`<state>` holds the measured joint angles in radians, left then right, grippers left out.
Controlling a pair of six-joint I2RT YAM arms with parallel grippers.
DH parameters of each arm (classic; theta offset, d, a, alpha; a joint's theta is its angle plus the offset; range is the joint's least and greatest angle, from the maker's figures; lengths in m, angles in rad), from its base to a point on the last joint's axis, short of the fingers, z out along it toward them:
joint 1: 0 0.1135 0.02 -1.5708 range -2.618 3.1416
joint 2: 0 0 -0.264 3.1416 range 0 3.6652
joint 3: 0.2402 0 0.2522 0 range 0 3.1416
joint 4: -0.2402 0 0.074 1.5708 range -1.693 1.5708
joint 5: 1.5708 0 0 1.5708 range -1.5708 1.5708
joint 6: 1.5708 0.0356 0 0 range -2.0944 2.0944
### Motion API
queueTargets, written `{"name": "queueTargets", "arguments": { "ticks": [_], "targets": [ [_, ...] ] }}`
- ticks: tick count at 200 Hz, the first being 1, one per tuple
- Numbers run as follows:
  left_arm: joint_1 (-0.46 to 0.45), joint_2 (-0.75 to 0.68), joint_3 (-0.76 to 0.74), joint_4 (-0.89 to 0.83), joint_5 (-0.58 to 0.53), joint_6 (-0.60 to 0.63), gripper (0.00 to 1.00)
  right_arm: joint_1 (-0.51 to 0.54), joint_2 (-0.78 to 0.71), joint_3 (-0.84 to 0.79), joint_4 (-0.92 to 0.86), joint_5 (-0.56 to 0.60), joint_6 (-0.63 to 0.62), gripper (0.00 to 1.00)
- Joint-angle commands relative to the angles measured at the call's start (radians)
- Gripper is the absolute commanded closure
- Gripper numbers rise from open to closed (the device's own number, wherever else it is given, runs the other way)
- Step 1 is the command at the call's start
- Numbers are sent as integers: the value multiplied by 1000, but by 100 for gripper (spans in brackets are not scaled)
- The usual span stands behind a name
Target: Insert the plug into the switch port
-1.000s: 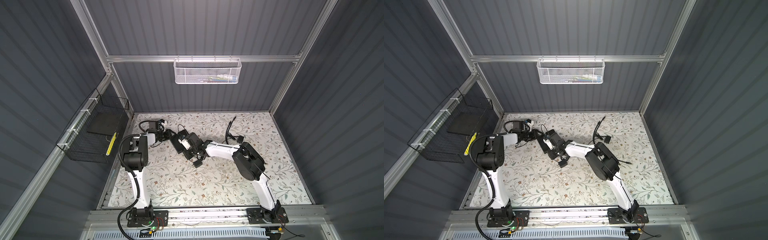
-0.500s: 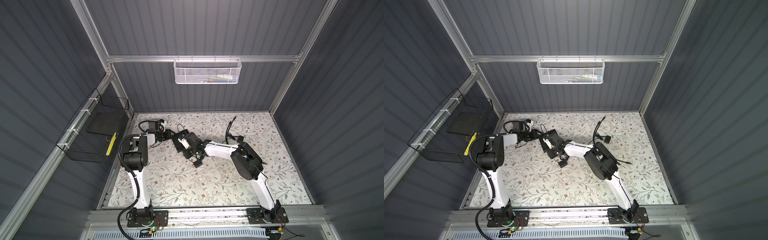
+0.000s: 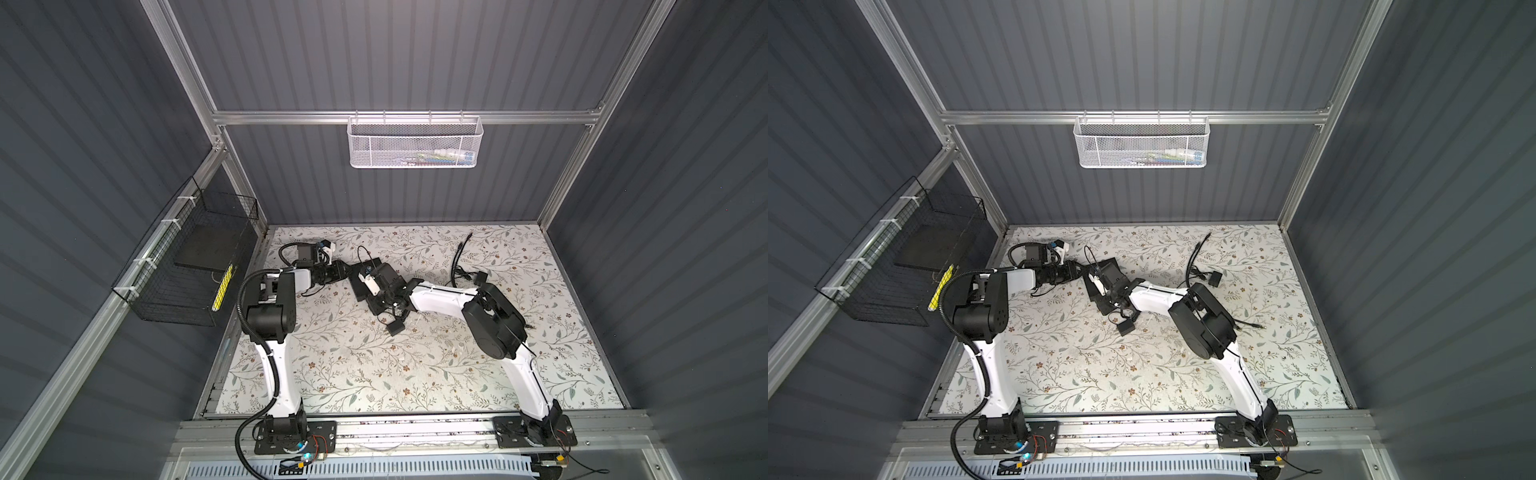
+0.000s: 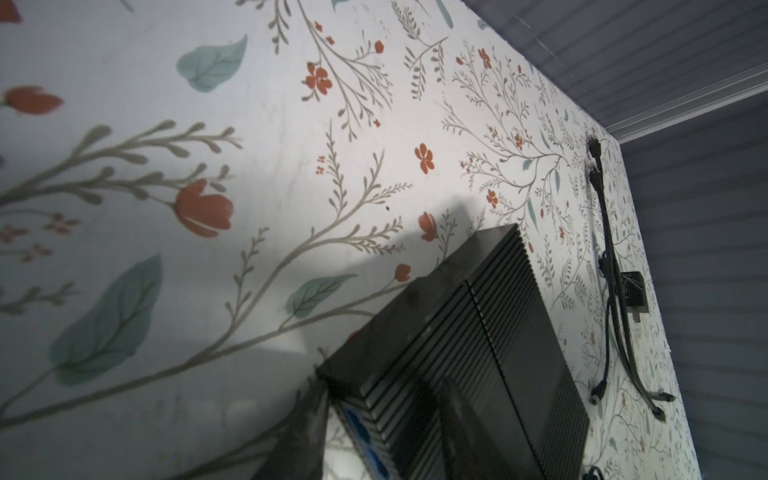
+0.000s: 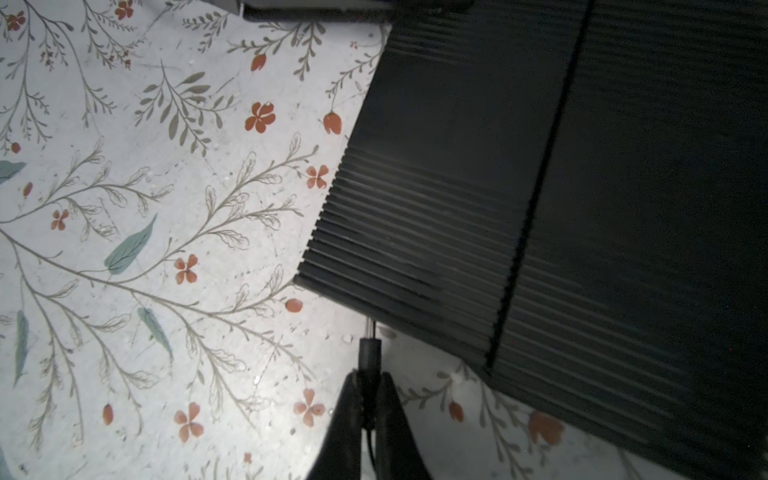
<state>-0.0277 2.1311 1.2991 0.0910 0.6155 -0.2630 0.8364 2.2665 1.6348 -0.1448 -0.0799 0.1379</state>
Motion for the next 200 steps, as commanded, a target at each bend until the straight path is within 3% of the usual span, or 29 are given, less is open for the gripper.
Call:
{"name": "queueTargets", "arguments": {
  "ticks": [1,66,124,200],
  "targets": [
    [-6,-51,19,-47,30,53,53,-7,-2,-5,15,1,0,91],
    [-6,-38,187,-123,7,138,47,-6,-11,-27,27,6,-11,91],
    [-33,123,398,-244,87,220,46,-6,-8,-23,40,9,-15,91],
    [-54,229,481,-327,110,259,47,-8,-5,-2,41,19,-19,91]
  ]
}}
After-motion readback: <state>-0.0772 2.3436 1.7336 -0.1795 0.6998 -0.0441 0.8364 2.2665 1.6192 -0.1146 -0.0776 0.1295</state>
